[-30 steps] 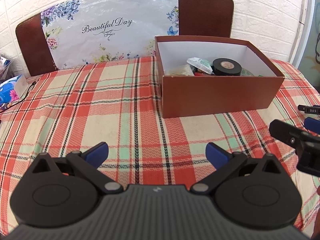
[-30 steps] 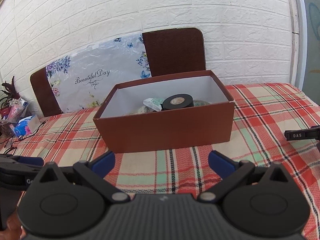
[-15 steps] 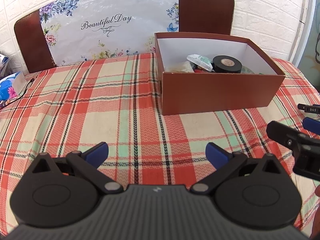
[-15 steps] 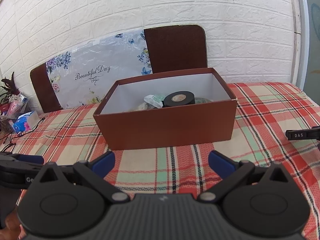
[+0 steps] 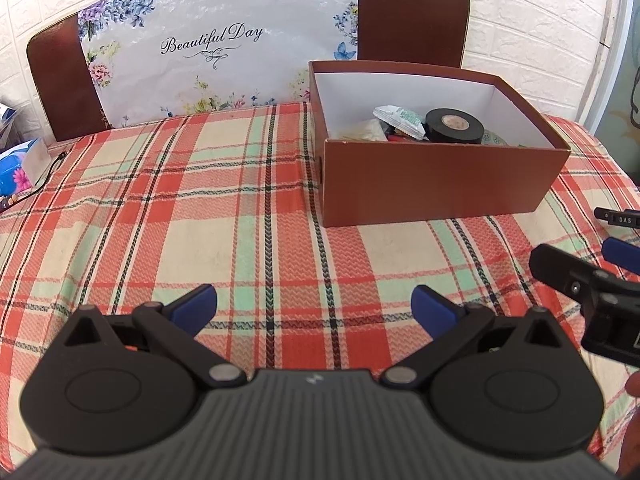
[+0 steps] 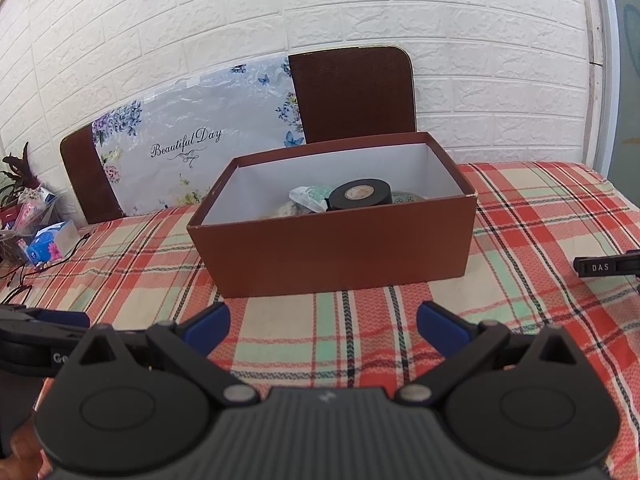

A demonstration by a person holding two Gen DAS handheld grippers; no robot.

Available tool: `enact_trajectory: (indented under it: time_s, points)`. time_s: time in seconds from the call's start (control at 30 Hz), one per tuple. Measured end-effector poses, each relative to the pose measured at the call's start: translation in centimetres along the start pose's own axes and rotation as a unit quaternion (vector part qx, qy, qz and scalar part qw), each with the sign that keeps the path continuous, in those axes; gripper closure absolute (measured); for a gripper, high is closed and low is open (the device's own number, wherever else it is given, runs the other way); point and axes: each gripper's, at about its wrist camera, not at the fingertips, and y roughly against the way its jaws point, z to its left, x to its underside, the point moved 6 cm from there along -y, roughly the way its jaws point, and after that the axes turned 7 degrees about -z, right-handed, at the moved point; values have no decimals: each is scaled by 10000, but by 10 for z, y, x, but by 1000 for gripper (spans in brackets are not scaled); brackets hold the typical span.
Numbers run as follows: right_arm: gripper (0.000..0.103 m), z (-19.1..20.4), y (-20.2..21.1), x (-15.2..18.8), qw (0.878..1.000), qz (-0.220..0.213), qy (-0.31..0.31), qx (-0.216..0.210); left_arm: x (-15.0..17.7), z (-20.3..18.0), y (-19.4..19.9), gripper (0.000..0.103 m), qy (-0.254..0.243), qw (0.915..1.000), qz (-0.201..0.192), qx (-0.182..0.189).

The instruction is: Organize objects

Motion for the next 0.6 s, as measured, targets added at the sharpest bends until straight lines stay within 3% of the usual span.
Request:
enact_trajectory:
  time_s: [0.6]
  points:
    - [0,2,2,-3,10000,-40,-9,-9,-2,-1,5,0,-13,9999,-86,113]
